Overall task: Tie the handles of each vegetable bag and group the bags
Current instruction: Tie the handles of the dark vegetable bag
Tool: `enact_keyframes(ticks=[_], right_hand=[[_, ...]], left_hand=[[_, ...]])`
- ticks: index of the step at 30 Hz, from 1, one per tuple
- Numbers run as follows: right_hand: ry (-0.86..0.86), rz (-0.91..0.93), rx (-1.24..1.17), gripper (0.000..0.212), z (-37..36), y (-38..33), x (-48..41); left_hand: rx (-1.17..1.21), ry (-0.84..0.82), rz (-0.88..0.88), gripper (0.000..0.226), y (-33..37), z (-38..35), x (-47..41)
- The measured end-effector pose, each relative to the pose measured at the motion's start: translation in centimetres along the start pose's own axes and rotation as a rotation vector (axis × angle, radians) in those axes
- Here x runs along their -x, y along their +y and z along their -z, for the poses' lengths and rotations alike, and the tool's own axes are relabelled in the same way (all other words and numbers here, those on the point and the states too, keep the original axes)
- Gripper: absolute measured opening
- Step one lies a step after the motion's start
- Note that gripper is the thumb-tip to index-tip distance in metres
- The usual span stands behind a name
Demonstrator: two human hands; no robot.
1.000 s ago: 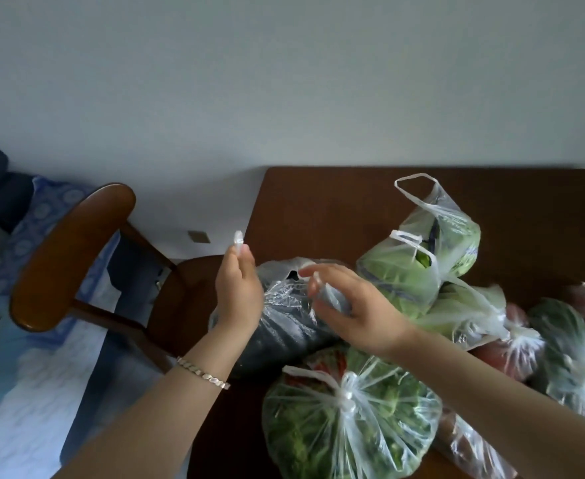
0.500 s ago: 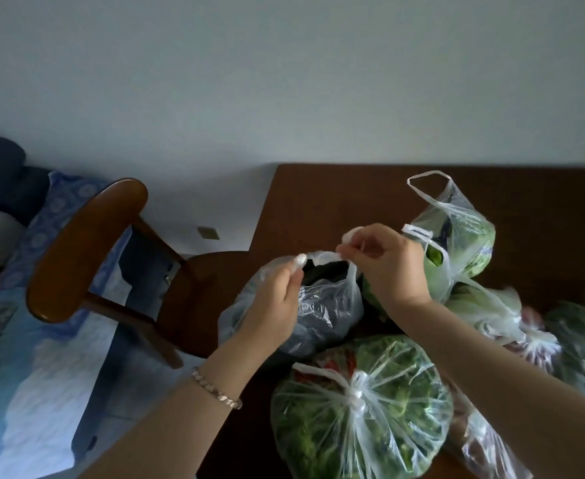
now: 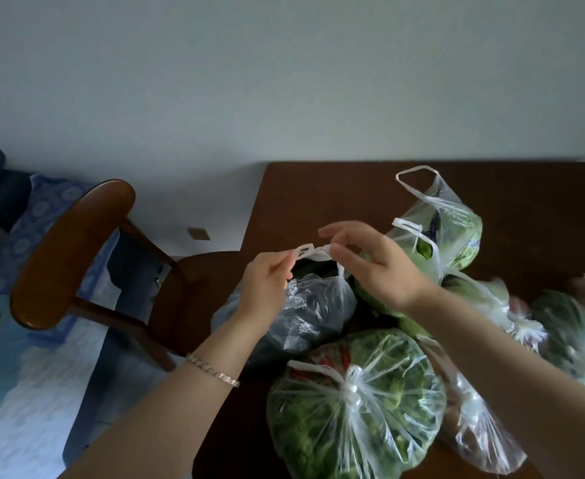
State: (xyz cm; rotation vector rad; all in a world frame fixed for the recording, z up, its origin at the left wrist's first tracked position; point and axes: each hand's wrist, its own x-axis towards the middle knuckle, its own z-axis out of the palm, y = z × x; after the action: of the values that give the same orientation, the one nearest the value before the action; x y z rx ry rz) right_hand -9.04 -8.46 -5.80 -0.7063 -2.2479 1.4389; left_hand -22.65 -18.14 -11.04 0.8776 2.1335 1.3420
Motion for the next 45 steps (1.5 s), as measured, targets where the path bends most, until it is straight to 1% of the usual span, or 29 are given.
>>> enact_keyframes(ticks=[2,4,6,7,8,10,11,12,14,15,17,19,21,23,25,26,28,30,31,33,36,38,40,43,45], right_hand=[[0.03,-0.021,-0.225,0.017,-1.0,0.4,-0.3],[0.079,-0.014,-0.351,0.02,-2.2,0.7,-1.2],[0.154,-0.073,-0.491,0.018,-3.3,1.1,-2.5],[0.187,-0.141,-0.521,0.017,-3.9,1.5,-3.0],[0.2,-0.225,-0.495,0.016,-4.6,2.0,-3.6],[0.136,-0.369,-0.39,0.019,-5.8,2.7,-4.1],[0.07,-0.393,-0.366,0.022,-6.4,2.9,-4.2],[0.014,-0.389,-0.356,0.023,-6.8,2.9,-4.1],[-0.046,-0.358,-0.418,0.024,-7.3,2.9,-3.9],[-0.054,-0.353,-0.487,0.022,-7.2,2.9,-3.8],[-0.051,-0.354,-0.603,0.022,-6.9,3.1,-3.6],[-0.039,-0.347,-0.578,0.023,-6.5,3.5,-3.4],[0.01,-0.338,-0.503,0.027,-6.3,3.8,-3.1],[0.112,-0.332,-0.423,0.034,-6.3,4.1,-2.9],[0.222,-0.359,-0.38,0.035,-6.6,4.5,-3.0],[0.271,-0.394,-0.391,0.034,-6.9,4.8,-3.1],[0.349,-0.485,-0.405,0.034,-7.4,5.2,-3.5],[0.352,-0.542,-0.321,0.031,-7.8,5.6,-4.1],[0.333,-0.541,-0.259,0.025,-7.9,5.6,-4.5],[0.288,-0.486,-0.161,0.007,-7.8,5.4,-5.1],[0.145,-0.355,-0.031,0.008,-7.6,4.6,-5.7],[0.031,-0.335,-0.076,0.021,-7.5,4.0,-5.7],[-0.032,-0.296,-0.174,0.029,-7.3,3.7,-5.5],[-0.025,-0.217,-0.277,0.032,-7.4,3.8,-5.4],[0.068,-0.17,-0.248,0.029,-7.7,3.9,-5.6]], left_hand=[[0.198,0.013,0.111,0.026,-0.1,0.3,-0.2],[0.427,0.002,0.237,0.019,-0.1,0.6,-0.4],[0.668,0.003,0.338,0.01,0.1,1.0,-0.4],[0.753,0.012,0.361,0.012,0.1,1.3,-0.5],[0.813,0.021,0.376,0.015,0.0,1.6,-0.6],[0.863,0.004,0.409,0.018,0.0,2.0,-0.7],[0.862,-0.023,0.428,0.021,0.0,2.1,-0.8],[0.848,-0.055,0.447,0.029,0.0,2.0,-0.8],[0.801,-0.109,0.484,0.049,0.0,1.9,-1.2],[0.76,-0.133,0.491,0.048,0.0,1.9,-1.5],[0.637,-0.188,0.48,0.034,0.0,1.8,-1.7],[0.538,-0.21,0.464,0.029,0.2,1.5,-1.6],[0.468,-0.167,0.44,0.026,0.3,0.9,-1.6],[0.41,-0.108,0.398,0.021,0.0,0.5,-1.5],[0.34,-0.084,0.305,0.011,-0.5,0.6,-1.6],[0.279,-0.101,0.234,0.007,-0.8,0.7,-1.6],[0.11,-0.196,0.096,0.004,-1.1,1.0,-1.4],[-0.045,-0.31,0.02,0.009,-1.2,1.1,-1.1],[-0.081,-0.34,0.005,0.01,-1.3,1.2,-1.1],[-0.078,-0.333,0.003,0.009,-1.4,1.5,-1.4],[-0.007,-0.269,0.047,0.005,-1.6,2.8,-2.6],[0.029,-0.224,0.086,0.005,-1.8,3.4,-3.6],[0.092,-0.188,0.156,0.009,-2.0,3.8,-4.5],[0.284,-0.177,0.319,0.017,-2.1,4.0,-5.9],[0.386,-0.225,0.409,0.021,-2.4,3.8,-6.7]])
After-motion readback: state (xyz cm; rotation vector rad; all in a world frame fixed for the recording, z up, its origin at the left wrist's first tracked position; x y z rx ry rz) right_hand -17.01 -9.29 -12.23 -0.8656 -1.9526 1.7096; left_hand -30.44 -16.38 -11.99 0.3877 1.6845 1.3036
